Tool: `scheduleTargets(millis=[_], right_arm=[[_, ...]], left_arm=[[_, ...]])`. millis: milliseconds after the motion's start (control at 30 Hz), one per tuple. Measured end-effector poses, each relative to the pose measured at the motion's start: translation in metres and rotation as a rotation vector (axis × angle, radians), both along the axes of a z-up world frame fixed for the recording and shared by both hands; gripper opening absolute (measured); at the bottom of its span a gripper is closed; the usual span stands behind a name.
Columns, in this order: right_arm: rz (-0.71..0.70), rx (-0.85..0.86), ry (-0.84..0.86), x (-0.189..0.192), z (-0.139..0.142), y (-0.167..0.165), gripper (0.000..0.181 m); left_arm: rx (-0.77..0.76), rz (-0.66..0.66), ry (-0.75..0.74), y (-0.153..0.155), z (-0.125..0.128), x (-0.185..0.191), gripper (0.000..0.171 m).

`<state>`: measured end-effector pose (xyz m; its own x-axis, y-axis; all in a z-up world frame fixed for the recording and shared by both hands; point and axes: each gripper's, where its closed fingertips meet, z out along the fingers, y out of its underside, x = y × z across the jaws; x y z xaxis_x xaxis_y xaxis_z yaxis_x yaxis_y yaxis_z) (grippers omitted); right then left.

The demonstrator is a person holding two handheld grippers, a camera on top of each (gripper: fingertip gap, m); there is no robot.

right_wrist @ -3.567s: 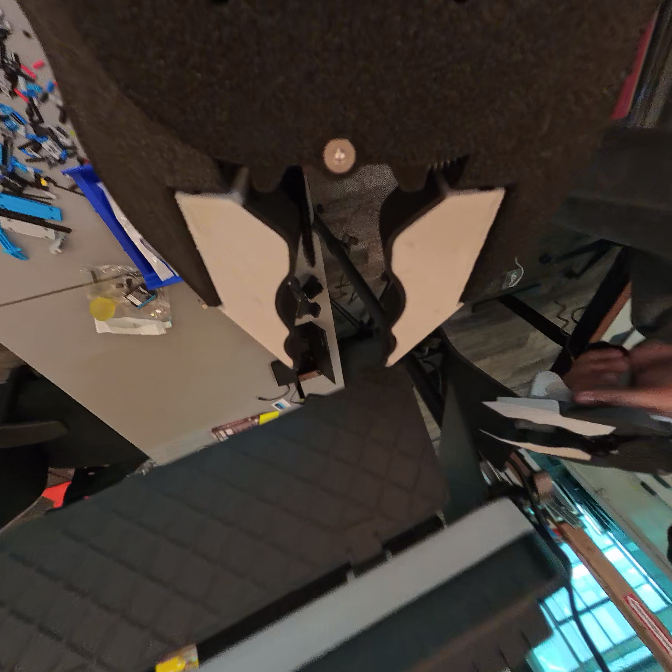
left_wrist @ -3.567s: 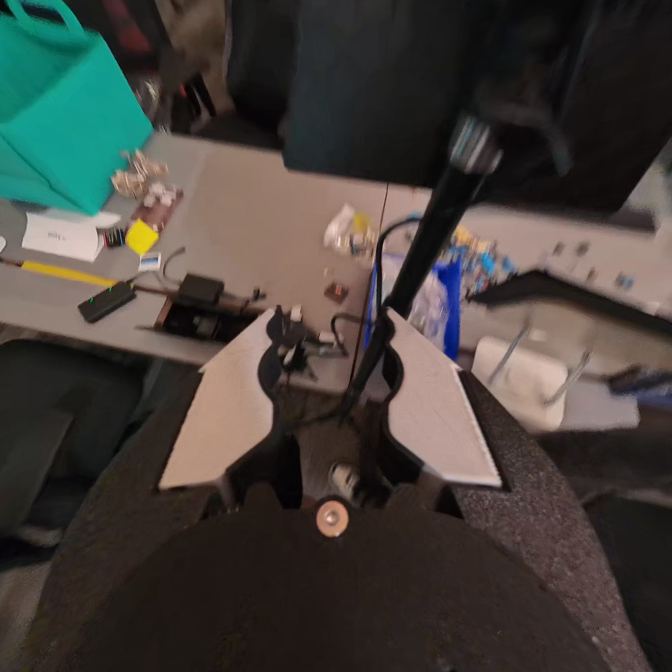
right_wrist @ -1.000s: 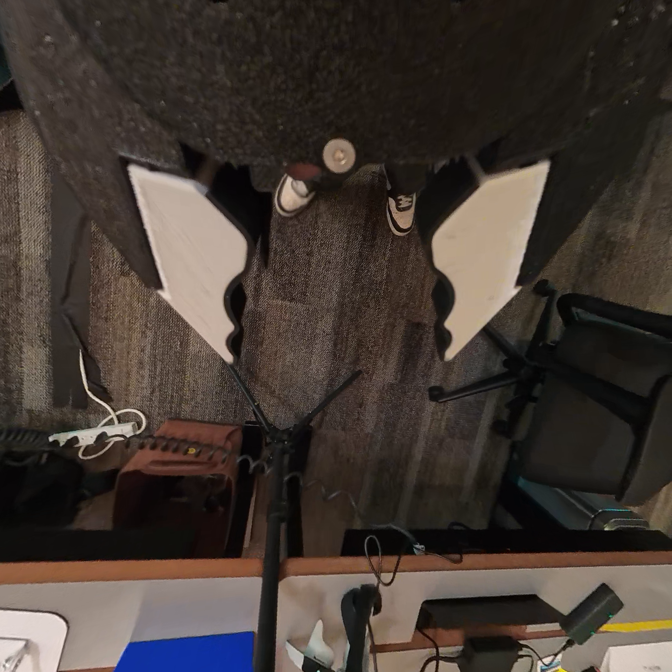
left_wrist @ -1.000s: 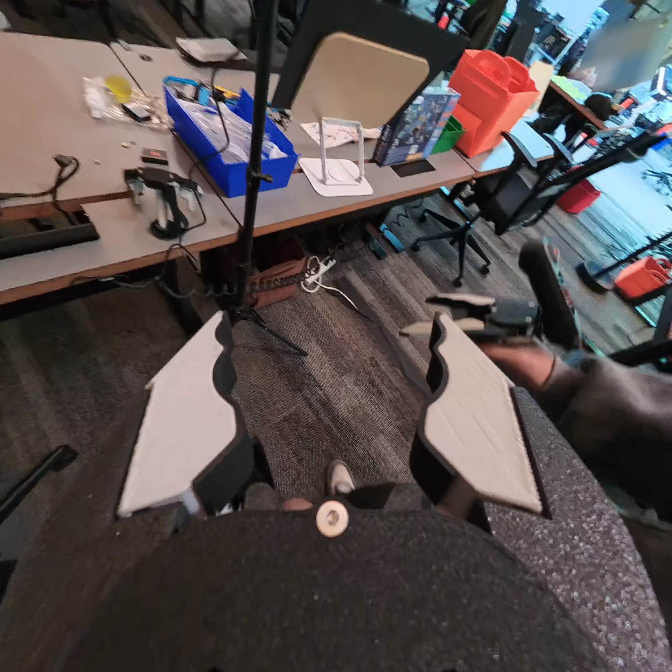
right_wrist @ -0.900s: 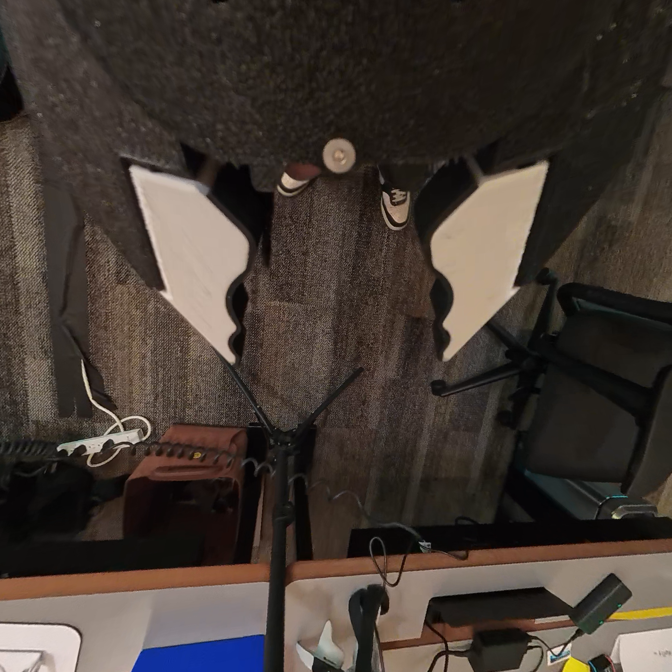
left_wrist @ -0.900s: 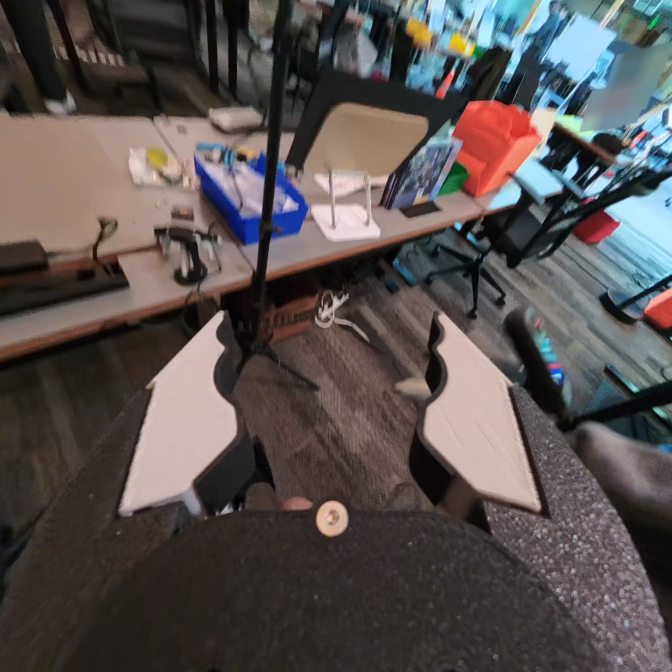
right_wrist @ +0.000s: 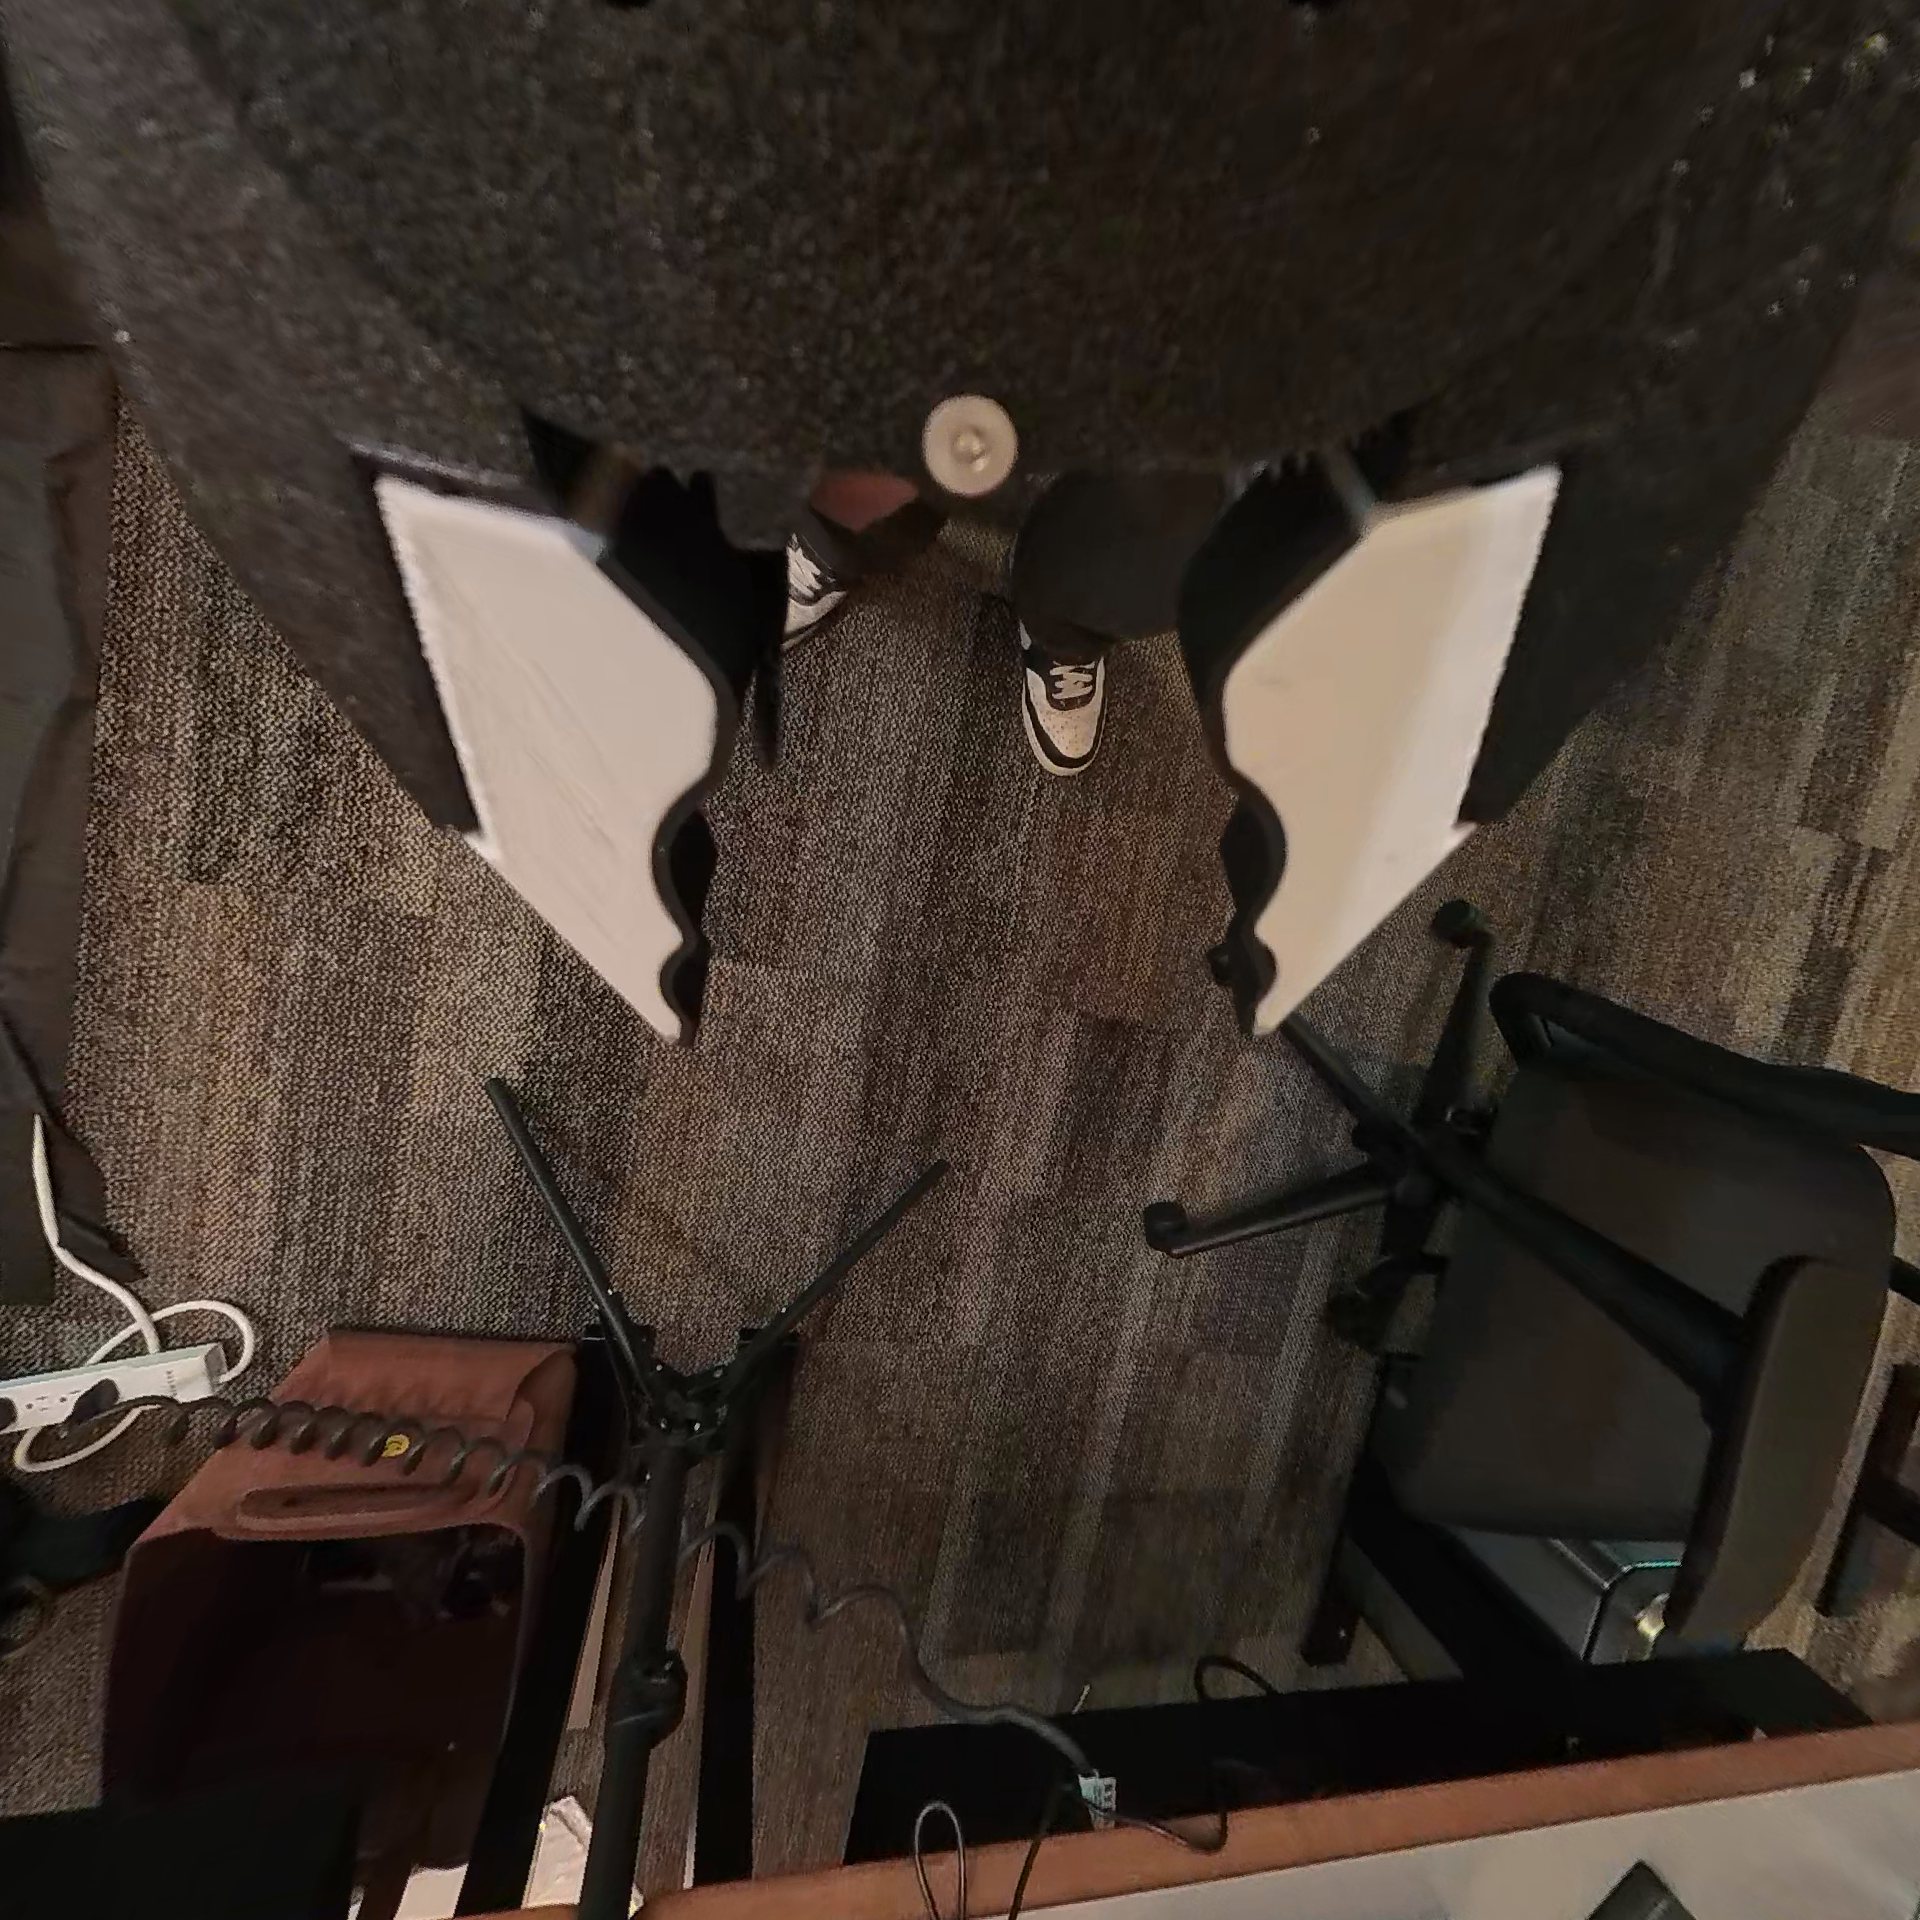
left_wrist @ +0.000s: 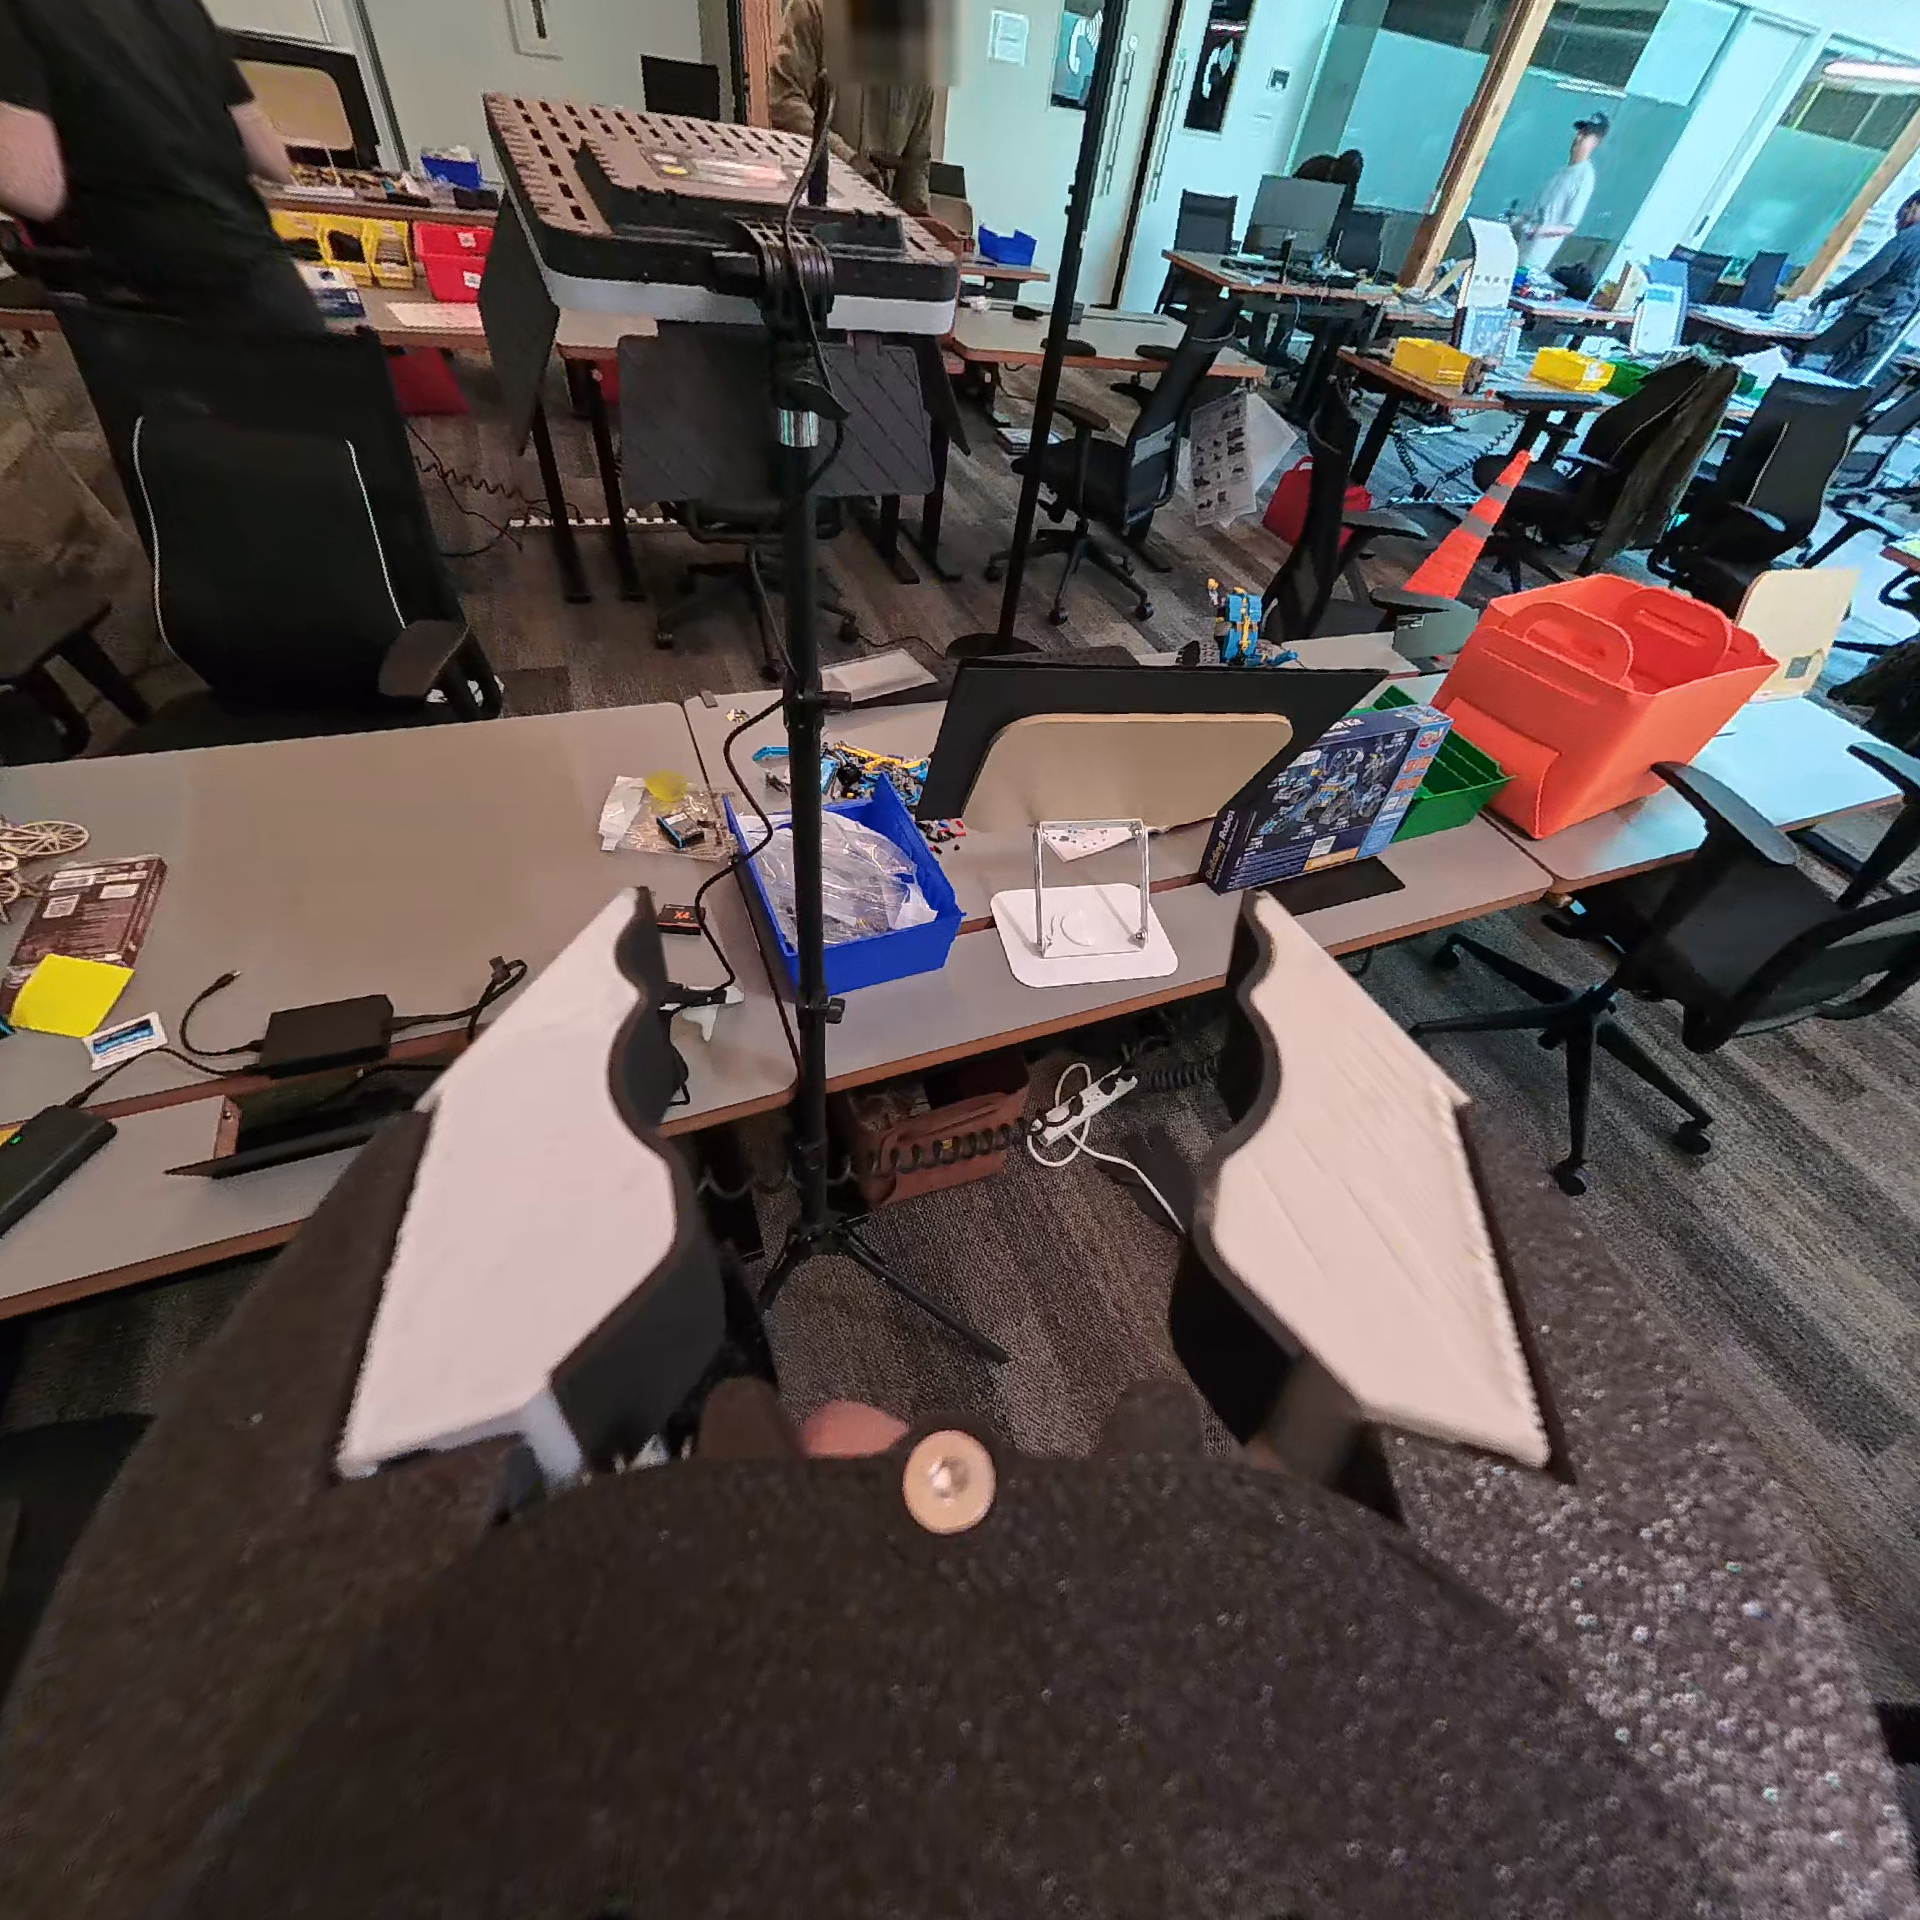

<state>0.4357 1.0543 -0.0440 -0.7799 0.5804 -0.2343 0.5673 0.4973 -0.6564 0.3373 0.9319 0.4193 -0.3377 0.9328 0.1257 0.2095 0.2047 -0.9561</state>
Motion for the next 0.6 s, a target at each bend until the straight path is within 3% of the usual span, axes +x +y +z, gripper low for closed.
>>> scheduleTargets(millis=[300,600], right_arm=[[0.073,-0.023,0.007,-0.007,0.017,0.000,0.101],[0.219,-0.031,0.103,-0.079,0.089,0.015,0.104]], left_arm=[[0.013,-0.017,-0.071,-0.015,-0.032,0.008,0.106],[-0.069,-0.079,-0.149,-0.048,-0.064,0.030,0.102]])
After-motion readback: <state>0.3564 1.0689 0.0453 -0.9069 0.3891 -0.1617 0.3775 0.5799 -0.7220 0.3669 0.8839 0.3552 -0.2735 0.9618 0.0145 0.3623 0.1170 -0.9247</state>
